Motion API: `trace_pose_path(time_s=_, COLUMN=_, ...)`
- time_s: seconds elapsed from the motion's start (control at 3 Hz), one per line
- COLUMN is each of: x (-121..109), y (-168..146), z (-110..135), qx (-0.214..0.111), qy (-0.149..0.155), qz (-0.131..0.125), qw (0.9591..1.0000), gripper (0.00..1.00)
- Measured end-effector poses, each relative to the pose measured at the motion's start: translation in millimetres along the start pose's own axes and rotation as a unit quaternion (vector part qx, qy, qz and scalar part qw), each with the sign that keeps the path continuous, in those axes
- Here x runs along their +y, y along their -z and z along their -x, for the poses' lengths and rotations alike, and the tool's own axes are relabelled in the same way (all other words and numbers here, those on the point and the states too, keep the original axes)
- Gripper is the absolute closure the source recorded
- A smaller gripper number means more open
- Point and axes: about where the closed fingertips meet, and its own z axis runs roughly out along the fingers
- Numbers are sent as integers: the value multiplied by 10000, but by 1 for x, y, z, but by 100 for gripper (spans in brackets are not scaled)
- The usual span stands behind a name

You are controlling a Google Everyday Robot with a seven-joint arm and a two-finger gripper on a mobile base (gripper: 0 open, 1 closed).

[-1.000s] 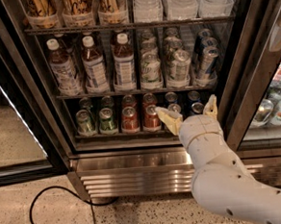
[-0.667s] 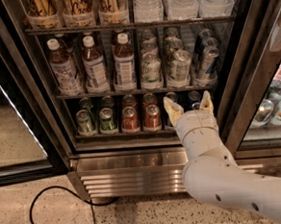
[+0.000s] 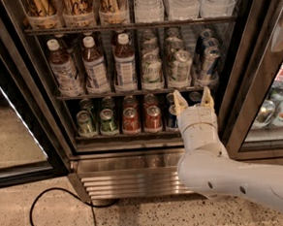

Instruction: Pick redbull can from middle shelf of fridge

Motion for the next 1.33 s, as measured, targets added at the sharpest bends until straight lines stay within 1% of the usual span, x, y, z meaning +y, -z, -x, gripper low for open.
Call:
trace_pose_path(time_s=0.33, x=-4, y=-4, z=-5, qx=-29, qy=59, qz=-114, qw=9999, gripper=40)
trace_pose_path(time_s=0.67, x=-7, y=-4, z=-9, qx=-43, qy=85, qz=-184, qw=9998, gripper=48)
trace_pose_path(time_s=1.0, x=-7, y=-4, z=-8, qx=-43, qy=85, qz=-184, qw=9998, gripper=30)
trace_pose_path(time_s=1.33, x=-7, y=-4, z=-9, qx=-43, qy=86, qz=-185, qw=9998, gripper=7)
